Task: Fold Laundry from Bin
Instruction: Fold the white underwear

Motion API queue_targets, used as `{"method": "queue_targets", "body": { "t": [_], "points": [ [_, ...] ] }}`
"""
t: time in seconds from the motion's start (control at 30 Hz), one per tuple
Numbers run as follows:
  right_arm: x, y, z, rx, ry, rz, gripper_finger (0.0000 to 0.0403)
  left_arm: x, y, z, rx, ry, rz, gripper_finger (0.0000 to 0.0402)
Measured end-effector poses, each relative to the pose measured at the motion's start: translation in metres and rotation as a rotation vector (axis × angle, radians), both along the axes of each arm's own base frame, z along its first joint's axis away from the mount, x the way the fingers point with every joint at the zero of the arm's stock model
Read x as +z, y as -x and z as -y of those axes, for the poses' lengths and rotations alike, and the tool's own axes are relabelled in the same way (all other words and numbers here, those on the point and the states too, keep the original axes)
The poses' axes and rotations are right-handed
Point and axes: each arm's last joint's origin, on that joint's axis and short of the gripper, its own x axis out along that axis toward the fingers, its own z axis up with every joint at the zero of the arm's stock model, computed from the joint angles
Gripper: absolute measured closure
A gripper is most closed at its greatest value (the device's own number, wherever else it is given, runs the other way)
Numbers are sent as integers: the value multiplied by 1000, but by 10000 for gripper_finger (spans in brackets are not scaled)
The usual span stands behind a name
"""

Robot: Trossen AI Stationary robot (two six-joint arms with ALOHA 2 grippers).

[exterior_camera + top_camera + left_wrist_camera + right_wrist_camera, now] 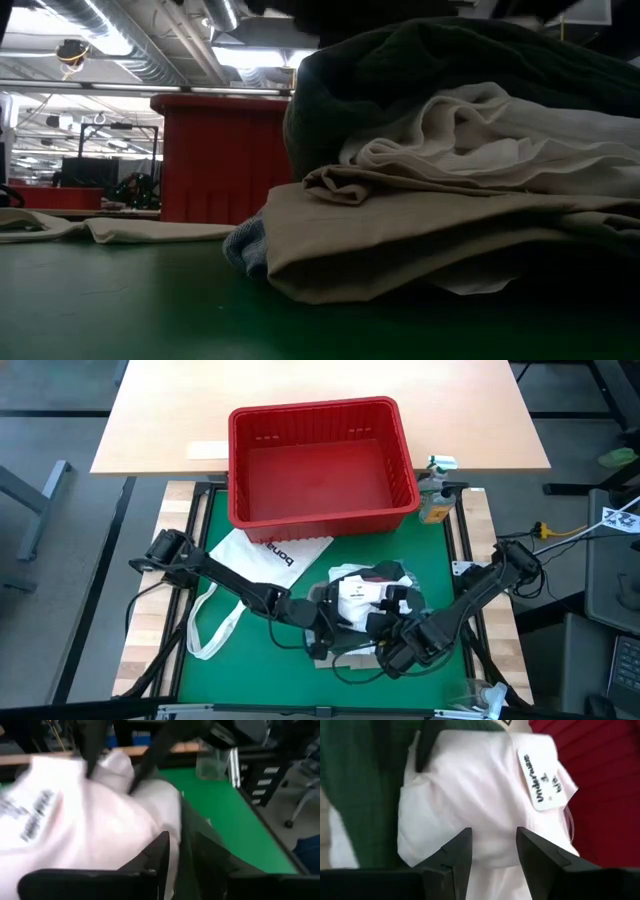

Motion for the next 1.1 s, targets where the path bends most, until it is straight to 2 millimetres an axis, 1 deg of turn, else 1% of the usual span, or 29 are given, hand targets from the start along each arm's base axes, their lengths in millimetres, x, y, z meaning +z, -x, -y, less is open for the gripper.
{"method": "queue_targets", "body": {
  "t": [0.1,0.17,0.33,0.4,0.5,0.6,0.73,0.83,1.1],
  "points": [
    [-11,1,3,-9,6,-21,249,-14,-3,1,3,-16,-41,329],
    [-14,2,4,-8,12,-37,249,-22,-4,1,5,-24,-61,332],
    [-13,3,4,-6,20,-50,249,-24,-5,0,7,-26,-67,341],
    [-8,4,4,-5,21,-53,249,-20,-4,0,0,-38,-61,344],
    [7,5,5,-4,21,-52,249,-6,0,2,-20,-56,-17,349],
    [21,8,6,0,9,-94,249,10,5,2,-28,-51,22,353],
    [38,15,8,3,-3,-161,249,23,9,4,-32,-31,59,353],
    [44,24,6,-19,-7,-202,249,26,10,4,-32,-27,68,353],
    [47,50,-13,1,-58,-194,249,25,10,3,-31,-28,60,354]
  ]
}}
